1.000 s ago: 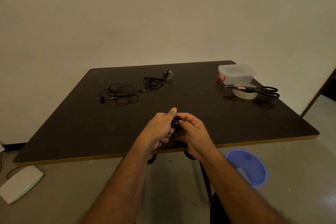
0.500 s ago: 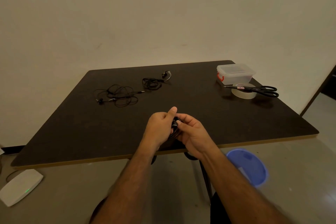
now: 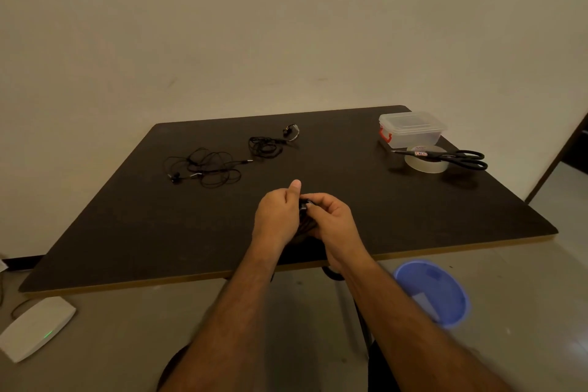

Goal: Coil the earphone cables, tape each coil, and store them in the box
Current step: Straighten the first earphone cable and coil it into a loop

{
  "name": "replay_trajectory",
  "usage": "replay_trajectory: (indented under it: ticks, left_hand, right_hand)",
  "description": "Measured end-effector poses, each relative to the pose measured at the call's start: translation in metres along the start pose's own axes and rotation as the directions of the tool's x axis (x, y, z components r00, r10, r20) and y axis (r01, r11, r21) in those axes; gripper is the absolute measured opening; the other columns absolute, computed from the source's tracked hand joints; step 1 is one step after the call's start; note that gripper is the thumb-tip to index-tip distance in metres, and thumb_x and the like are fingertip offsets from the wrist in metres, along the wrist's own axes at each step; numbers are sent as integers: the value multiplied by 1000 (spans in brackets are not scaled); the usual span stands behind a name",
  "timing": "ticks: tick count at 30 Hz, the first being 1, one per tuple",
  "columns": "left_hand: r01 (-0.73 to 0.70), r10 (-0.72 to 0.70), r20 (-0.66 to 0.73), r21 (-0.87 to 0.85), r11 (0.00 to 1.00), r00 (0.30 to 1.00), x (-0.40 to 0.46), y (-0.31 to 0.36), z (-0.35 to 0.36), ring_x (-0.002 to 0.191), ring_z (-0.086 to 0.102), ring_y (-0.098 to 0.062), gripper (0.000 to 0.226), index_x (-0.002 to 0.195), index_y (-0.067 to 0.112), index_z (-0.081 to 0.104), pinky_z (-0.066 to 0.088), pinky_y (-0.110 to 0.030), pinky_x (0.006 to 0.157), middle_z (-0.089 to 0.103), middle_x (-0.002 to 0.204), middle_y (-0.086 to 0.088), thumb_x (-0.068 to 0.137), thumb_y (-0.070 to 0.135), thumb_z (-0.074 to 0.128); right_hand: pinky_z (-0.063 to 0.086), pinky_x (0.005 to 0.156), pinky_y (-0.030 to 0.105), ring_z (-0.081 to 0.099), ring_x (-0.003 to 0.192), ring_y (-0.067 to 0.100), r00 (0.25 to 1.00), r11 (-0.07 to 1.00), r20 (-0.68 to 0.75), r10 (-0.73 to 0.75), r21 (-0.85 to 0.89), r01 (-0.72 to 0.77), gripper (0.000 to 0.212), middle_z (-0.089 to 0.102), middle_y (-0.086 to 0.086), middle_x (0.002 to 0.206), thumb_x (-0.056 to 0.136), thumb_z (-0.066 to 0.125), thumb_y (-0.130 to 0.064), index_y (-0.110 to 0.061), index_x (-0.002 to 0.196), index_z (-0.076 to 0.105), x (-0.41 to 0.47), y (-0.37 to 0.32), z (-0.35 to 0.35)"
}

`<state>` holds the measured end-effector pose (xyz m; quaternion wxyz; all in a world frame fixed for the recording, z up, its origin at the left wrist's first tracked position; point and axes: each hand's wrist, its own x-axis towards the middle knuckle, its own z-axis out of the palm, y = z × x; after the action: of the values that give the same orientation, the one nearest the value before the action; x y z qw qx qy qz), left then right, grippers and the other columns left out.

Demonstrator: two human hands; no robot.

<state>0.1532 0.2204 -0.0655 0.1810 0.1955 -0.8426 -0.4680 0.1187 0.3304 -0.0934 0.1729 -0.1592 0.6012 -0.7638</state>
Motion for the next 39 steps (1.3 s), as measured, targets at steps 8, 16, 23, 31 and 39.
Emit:
replay_trajectory:
  ticks: [8,16,23,31,39]
  left_hand:
    - [234,-181,171,-379,895,968,10,4,0,41,34,-8,43,79,12,54,28,-22,37,42,54,2,101,48,44]
    - [91,-104,-56,-199,976,993,9,-1,10,51,44,-12,51,58,17,50,38,-31,53,46,54,2,98,49,50]
    - [386,-364,147,-507,771,920,13,1,12,41,36,-10,41,74,13,58,28,-24,39,45,52,2,99,45,52]
    - [408,-371,188,-575,709,909,10,4,11,33,42,-8,41,79,9,60,28,-20,35,48,50,1,101,43,50]
    - [215,-246,-51,-339,916,968,19,-11,16,57,62,-15,49,71,12,63,58,-38,60,64,64,-4,100,48,47]
  right_hand:
    - [58,83,42,70,87,24,991,985,123,51,158,-71,15,71,13,96,94,57,-1,-5,106,64,8,-11,-8]
    - [58,75,33,68,85,22,999,991,10,54,-124,-52,19,69,13,101,89,59,1,-9,104,62,13,-7,-2]
    - [57,75,32,68,84,18,999,989,-5,31,-148,-32,18,70,10,96,87,62,0,-10,102,64,17,-7,-4]
    - [53,65,29,61,66,12,990,978,41,131,157,-136,18,67,8,81,89,57,3,-7,103,62,15,-9,-3]
    - [58,74,34,65,76,15,975,977,106,195,64,-203,24,68,8,88,97,51,-6,-5,117,63,15,-12,-6]
